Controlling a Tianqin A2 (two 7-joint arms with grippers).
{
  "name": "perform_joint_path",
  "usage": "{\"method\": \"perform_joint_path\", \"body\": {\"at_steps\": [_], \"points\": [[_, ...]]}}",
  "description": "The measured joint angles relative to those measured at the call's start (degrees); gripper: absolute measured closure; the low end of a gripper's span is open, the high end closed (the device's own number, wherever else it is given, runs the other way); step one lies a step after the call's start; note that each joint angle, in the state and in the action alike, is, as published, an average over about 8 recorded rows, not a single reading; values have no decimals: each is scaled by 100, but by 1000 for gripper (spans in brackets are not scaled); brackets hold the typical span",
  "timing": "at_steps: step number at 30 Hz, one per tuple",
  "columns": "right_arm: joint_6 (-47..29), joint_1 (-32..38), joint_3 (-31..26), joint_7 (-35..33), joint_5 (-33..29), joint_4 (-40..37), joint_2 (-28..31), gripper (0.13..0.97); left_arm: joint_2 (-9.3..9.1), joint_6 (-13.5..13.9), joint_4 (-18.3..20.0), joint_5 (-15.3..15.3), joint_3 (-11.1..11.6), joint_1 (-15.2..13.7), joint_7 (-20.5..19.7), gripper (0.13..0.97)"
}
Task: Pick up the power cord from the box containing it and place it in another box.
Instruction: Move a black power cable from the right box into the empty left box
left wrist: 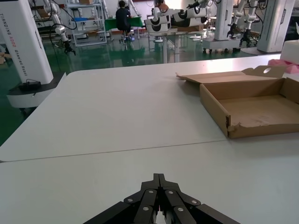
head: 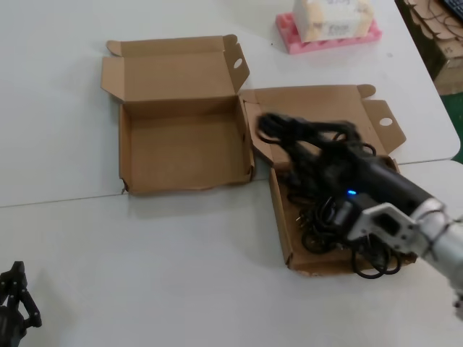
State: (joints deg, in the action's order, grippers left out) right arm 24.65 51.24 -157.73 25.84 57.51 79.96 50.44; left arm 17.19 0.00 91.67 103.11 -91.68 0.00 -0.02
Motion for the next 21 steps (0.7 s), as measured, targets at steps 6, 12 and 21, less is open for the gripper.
{"method": "perform_joint_path", "body": {"at_steps": [6, 12, 21], "points": [[335, 187, 0, 0, -780, -606, -938, 896, 0, 0, 0, 0, 0, 0, 0, 934], [905, 368, 0, 0, -1756, -2172, -2282, 896, 0, 0, 0, 0, 0, 0, -1, 934], [1605, 682, 0, 0, -2038, -4631, -3828, 896, 0, 0, 0, -1, 0, 0, -3, 934]]}}
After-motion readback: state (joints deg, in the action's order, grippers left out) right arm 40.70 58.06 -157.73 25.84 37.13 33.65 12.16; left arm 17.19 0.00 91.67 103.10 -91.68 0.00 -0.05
